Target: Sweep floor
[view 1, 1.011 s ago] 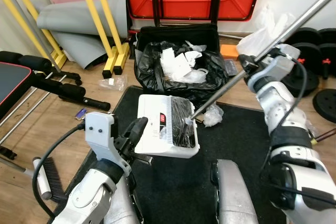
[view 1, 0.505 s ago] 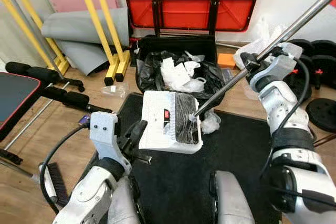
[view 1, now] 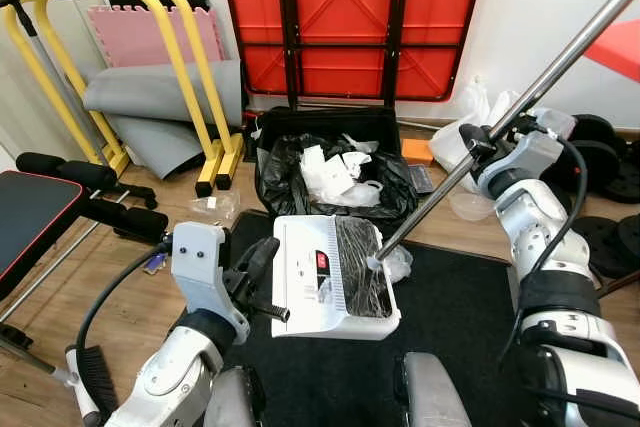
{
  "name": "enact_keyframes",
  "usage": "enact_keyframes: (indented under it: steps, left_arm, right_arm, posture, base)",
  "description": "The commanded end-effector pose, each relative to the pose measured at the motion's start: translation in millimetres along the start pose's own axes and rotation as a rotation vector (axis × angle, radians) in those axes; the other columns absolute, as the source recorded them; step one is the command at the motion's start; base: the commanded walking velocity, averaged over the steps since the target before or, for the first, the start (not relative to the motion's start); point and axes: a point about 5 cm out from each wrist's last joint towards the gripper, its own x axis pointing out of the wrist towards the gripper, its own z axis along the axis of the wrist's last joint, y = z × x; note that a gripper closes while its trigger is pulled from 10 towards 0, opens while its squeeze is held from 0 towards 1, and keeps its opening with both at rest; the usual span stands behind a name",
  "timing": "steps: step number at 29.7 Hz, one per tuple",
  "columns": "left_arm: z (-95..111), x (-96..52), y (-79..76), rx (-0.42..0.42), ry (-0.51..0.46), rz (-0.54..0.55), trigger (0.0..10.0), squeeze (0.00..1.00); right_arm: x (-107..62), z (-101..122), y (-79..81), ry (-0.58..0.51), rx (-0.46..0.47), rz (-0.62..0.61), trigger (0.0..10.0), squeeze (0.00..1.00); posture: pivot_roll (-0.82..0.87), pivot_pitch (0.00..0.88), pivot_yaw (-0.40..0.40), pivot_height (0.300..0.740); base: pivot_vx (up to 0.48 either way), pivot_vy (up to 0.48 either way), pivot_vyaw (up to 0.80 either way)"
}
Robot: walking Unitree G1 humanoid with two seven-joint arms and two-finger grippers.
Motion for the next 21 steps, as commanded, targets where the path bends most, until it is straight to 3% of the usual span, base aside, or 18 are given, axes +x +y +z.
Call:
enact_keyframes:
  steps: [1,21]
  left_arm:
    - [-5.0,0.9,3.2,0.022,0.029,-0.002,10.0,0.0]
    - [-3.1,3.6,5.9,0.03,0.007,0.012,10.0,0.0]
  right_arm:
    - [-0.1,9.0,11.3,-0.052,0.016,0.04,10.0,0.0]
    - [-5.8,6.8,12.1,-0.044,0.008,0.043,10.0,0.0]
  posture:
    - [-0.09,0.0,0.003,0.625]
    - [-0.1,0.0,0.008,0.67]
  base:
    - [0.0,0.0,0.0]
    - [0.0,0.0,0.0]
